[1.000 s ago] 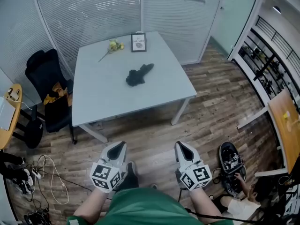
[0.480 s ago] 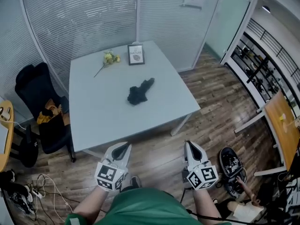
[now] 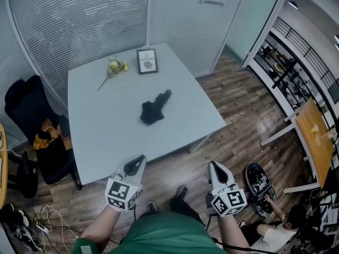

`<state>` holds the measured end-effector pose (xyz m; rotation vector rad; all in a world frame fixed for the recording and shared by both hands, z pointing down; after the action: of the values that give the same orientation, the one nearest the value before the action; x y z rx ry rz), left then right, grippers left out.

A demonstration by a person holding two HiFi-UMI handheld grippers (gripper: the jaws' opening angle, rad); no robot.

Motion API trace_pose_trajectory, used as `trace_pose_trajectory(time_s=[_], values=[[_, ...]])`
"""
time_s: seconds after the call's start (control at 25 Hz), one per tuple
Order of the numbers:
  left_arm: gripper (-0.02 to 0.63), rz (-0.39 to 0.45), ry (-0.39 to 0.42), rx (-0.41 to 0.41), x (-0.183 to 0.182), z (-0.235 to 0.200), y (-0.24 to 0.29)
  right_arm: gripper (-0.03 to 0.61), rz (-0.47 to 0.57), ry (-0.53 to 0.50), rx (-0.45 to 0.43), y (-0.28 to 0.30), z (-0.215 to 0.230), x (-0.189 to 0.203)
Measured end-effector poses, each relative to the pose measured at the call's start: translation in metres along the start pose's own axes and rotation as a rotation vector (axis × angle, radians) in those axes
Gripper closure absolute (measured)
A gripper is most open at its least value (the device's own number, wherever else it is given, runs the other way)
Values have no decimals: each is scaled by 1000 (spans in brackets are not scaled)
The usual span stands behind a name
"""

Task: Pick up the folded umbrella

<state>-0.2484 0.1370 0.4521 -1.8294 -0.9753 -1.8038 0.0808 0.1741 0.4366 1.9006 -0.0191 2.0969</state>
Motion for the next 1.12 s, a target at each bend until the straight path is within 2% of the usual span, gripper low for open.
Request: trace_pose_trajectory(time_s=[0.2,0.52,0.76,0.92,1.12], values=[[594,-17,1,-21,-2,-17,33,574,-8,33,-19,38,22,5],[592,-81,8,-114,-21,-43,106,575,-12,70,-115,125,76,-13],[589,-132,-60,-191,-25,-64,173,574,-21,82,-170,178,132,-29],[493,-192,-57,-231,-26,-75,213,575,-30,97,-197,200,165,-33],[446,-297,-49,-242,-13,-93,254,574,-26,106,-209,222,187,-32]])
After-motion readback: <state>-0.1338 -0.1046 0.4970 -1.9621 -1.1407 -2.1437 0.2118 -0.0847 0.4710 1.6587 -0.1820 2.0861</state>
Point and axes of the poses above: the fingertips, and each gripper's own axes: y forward along the fingers, z to its right, x out of its underside, the point moved 9 cm from there along -y, backward along the fingers, and after that the axes turned 10 degrees about x, right-handed, at the moved point
